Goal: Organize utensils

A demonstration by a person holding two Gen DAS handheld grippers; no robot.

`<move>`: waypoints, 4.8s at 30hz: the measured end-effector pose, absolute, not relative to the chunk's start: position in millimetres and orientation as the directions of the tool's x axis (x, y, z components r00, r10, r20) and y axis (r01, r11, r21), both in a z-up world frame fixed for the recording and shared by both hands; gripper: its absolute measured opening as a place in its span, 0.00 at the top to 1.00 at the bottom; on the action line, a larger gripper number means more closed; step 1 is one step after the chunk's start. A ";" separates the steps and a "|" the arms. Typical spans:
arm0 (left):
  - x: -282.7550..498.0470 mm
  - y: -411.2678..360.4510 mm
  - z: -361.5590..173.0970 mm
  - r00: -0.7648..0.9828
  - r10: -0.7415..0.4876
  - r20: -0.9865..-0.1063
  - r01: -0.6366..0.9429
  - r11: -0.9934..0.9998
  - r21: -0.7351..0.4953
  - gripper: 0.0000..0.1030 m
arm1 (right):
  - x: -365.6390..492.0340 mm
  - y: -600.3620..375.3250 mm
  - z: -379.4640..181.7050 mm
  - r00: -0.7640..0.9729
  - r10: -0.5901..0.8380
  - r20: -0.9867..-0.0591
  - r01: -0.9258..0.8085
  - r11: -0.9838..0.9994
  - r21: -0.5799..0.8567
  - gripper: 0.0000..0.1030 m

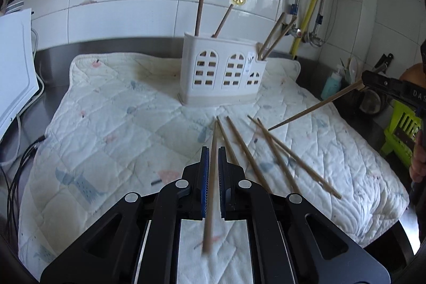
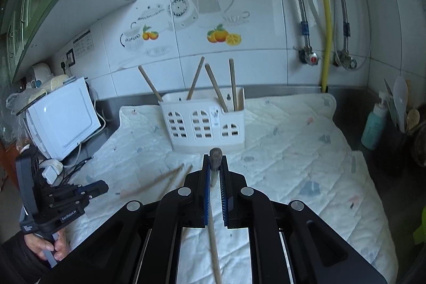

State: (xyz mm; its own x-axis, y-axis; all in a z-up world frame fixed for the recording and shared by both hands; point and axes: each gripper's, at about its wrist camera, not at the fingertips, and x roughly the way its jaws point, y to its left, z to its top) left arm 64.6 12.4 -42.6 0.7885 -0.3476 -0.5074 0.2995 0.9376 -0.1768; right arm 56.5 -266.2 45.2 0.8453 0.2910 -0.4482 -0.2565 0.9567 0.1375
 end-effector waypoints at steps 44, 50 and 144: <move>41.5 7.5 -89.3 0.708 -0.282 -0.647 0.298 0.951 -0.088 0.95 | 56.0 -258.2 62.9 0.873 0.275 -0.403 -0.269 0.960 0.072 0.94; 42.3 12.5 -70.0 0.750 -0.283 -0.599 0.285 0.954 -0.093 0.95 | 55.4 -255.2 64.9 0.874 0.280 -0.398 -0.276 0.959 0.070 0.94; 60.3 8.0 -104.7 0.626 -0.303 -0.719 0.351 0.932 -0.088 0.72 | 59.4 -248.7 64.5 0.870 0.288 -0.400 -0.289 0.956 0.058 0.93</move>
